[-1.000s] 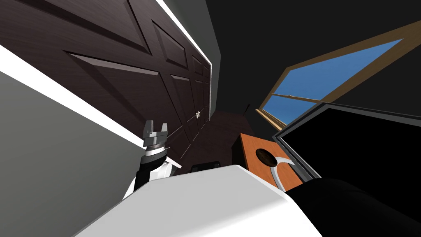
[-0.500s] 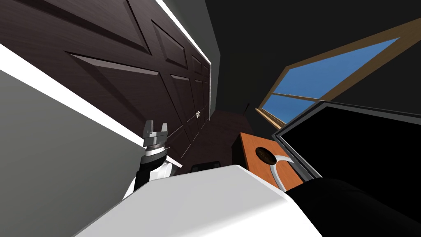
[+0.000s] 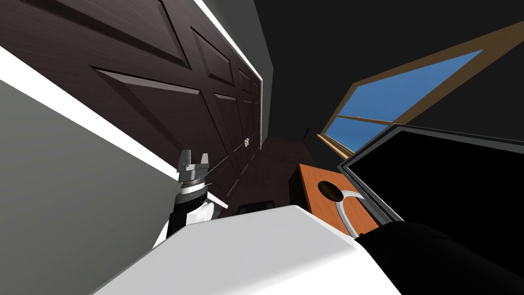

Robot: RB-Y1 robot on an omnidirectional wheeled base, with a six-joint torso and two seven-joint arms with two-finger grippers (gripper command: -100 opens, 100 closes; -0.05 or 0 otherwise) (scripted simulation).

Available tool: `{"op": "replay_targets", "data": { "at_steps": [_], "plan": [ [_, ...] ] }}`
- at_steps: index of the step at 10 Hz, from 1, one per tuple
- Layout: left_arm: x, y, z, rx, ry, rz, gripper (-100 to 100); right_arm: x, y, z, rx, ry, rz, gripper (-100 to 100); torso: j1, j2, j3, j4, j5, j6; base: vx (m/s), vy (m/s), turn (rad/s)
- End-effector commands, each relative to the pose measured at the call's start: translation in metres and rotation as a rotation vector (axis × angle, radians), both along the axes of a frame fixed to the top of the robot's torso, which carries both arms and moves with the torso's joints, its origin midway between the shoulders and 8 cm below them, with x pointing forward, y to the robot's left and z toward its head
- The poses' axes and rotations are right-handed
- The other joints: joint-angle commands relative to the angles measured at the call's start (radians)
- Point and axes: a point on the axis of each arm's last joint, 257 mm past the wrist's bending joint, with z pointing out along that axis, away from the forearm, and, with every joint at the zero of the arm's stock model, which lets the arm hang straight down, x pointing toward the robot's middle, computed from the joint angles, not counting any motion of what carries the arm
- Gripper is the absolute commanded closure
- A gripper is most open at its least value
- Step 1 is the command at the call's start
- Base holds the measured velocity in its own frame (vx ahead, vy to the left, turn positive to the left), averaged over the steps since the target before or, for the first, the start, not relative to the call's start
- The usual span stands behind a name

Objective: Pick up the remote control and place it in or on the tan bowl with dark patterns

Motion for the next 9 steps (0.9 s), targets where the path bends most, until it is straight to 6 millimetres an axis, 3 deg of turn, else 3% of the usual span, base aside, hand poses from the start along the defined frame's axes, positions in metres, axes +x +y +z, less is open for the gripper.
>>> {"op": "replay_targets", "data": {
  "at_steps": [1,4,5,6,9],
  "plan": [
    [0.0,0.0,0.0,0.0,0.0,0.0,0,0.001,-0.011,0.011,-0.022,0.003,0.003,100,0.0,0.0,0.0,0.0,0.0,0.0,0.007,0.021,-0.019],
    [0.0,0.0,0.0,0.0,0.0,0.0,0,0.01,-0.046,0.042,-0.076,0.017,0.018,100,-0.001,-0.002,-0.001,-0.001,0.0,-0.001,0.026,0.018,-0.013],
    [0.0,0.0,0.0,0.0,0.0,0.0,0,0.01,-0.046,0.042,-0.076,0.017,0.018,100,-0.001,-0.004,-0.002,-0.001,0.001,-0.002,0.054,0.005,0.008],
    [0.0,0.0,0.0,0.0,0.0,0.0,0,0.017,-0.061,0.06,-0.094,0.027,0.026,100,-0.002,-0.005,-0.003,-0.001,0.0,-0.001,0.095,-0.008,0.004],
    [0.0,0.0,0.0,0.0,0.0,0.0,0,0.023,-0.067,0.074,-0.086,0.038,0.024,100,-0.006,-0.013,-0.007,-0.003,0.0,-0.004,0.15,-0.049,0.036]
  ]
}}
